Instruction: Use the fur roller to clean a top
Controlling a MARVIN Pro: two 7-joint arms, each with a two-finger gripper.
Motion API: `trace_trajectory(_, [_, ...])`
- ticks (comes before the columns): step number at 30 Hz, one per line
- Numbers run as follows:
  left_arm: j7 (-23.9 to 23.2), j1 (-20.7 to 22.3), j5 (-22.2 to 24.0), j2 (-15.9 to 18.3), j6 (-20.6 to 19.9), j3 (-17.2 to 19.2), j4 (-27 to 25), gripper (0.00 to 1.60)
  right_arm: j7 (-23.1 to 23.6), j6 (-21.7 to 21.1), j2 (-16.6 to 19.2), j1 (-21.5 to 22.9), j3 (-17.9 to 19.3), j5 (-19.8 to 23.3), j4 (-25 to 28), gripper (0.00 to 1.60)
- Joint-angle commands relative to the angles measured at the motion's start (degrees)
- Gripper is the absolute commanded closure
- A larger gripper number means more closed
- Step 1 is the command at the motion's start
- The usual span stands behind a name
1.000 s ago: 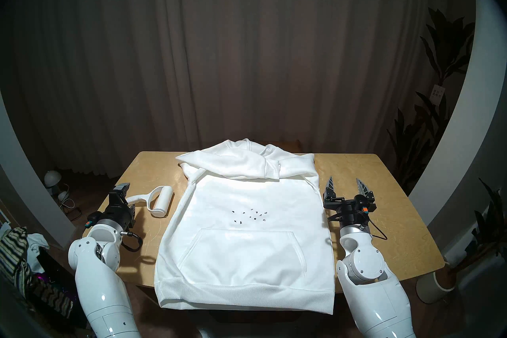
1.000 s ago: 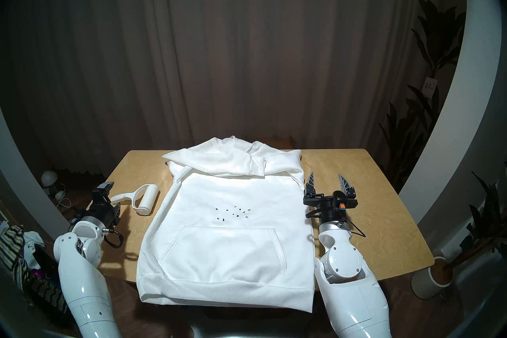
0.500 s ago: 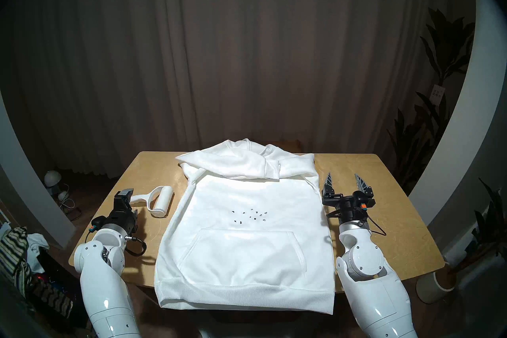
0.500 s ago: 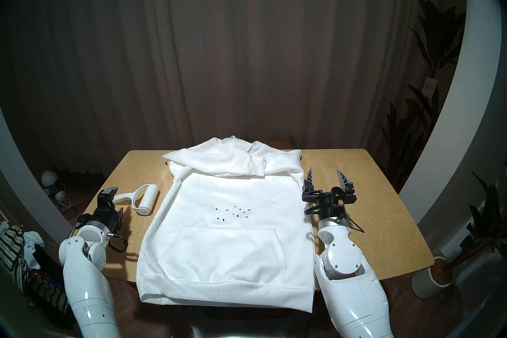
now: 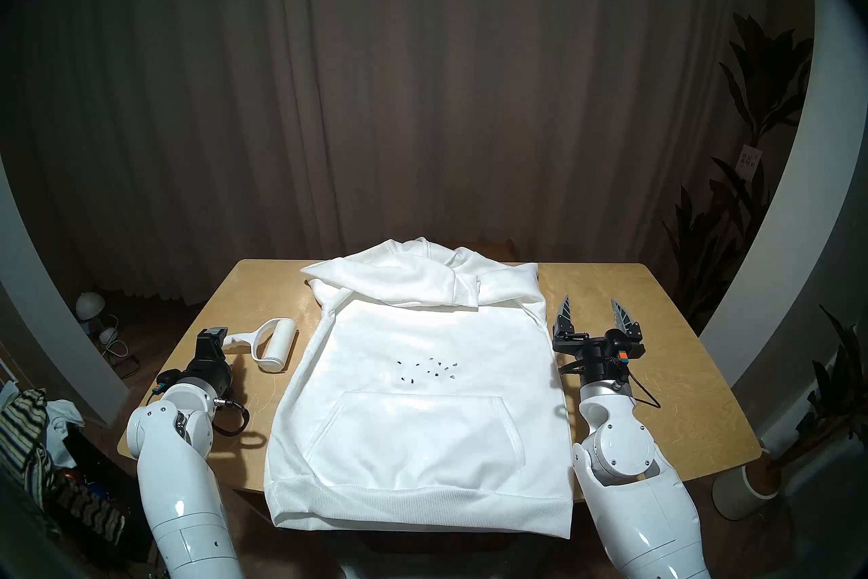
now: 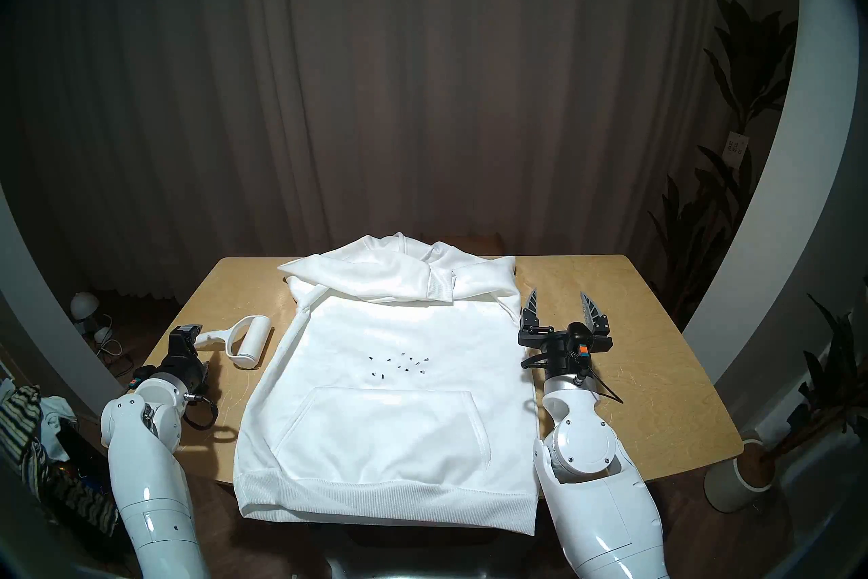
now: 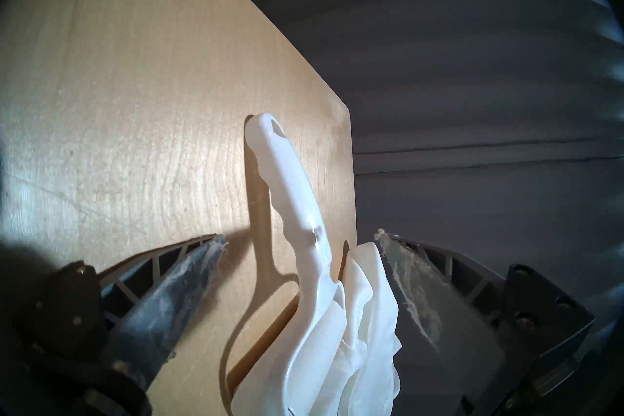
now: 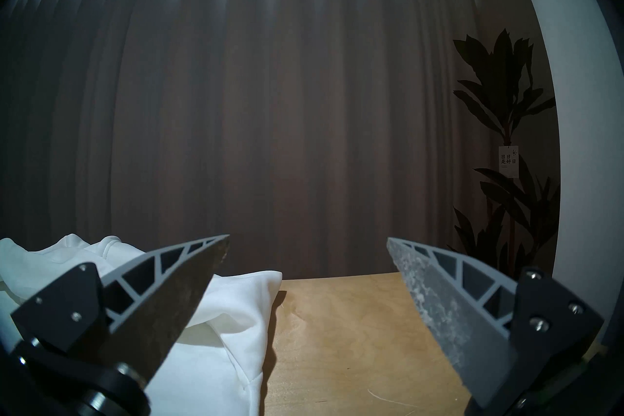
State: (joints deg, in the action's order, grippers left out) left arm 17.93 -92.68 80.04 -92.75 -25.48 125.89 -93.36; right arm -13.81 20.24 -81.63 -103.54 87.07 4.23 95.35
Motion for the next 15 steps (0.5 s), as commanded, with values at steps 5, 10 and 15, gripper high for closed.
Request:
trace_trajectory(5, [-0.6, 1.53, 0.64, 0.75, 0.09, -0.03, -0.68, 0.0, -0.18, 0.13, 0.0, 0.56, -0.1, -0.14, 1.41, 0.0])
trace_trajectory(10, [-1.44, 2.19, 1.26, 1.2, 0.38, 0.09, 0.74, 0.0, -0.15, 0.02, -0.01, 0.72, -0.35, -0.12, 1.26, 0.0])
trace_trajectory(15, [0.24, 3.76, 3.19, 0.74, 0.6, 0.68, 1.6, 0.0, -0.4, 0.28, 0.05, 0.93, -0.1, -0.06, 0.77, 0.0])
